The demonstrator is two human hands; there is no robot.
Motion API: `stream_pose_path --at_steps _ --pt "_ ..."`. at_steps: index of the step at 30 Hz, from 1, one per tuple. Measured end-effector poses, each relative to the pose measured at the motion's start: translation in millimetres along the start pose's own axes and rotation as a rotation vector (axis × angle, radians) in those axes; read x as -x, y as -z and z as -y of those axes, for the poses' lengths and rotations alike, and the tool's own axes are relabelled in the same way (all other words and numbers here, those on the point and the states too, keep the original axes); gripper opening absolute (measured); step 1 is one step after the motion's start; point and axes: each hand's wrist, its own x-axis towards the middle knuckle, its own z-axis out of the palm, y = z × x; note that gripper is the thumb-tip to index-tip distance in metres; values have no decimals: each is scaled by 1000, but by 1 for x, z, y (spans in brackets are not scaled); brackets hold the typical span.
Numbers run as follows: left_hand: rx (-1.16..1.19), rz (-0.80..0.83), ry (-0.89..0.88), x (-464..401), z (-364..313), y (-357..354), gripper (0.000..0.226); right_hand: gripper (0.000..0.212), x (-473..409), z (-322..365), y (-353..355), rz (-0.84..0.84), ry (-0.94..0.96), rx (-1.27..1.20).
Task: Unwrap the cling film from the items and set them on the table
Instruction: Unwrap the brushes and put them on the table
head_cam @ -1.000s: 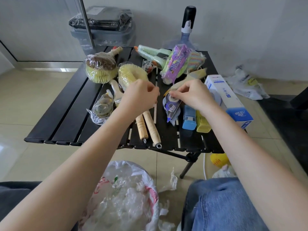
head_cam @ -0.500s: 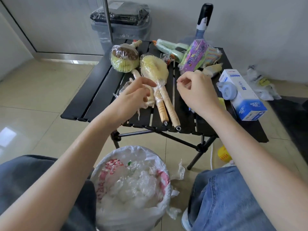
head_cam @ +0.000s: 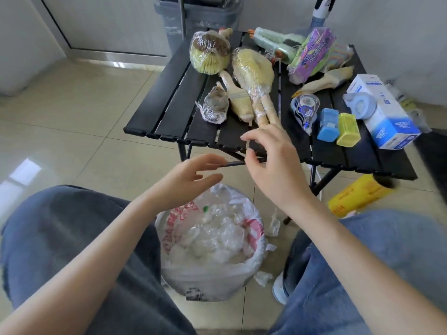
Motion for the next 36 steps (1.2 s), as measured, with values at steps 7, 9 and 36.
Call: stream_pose_path --at_steps 7,9,36 --pt "-89 -294 -186 -37 -40 9 29 62 -54 -27 10 135 -297 357" --pt "-89 -304 -170 -46 -46 8 28 59 -62 -31 5 149 -349 366" --pt "96 -796 -261 -43 -133 -14 28 32 9 18 52 -42 -36 35"
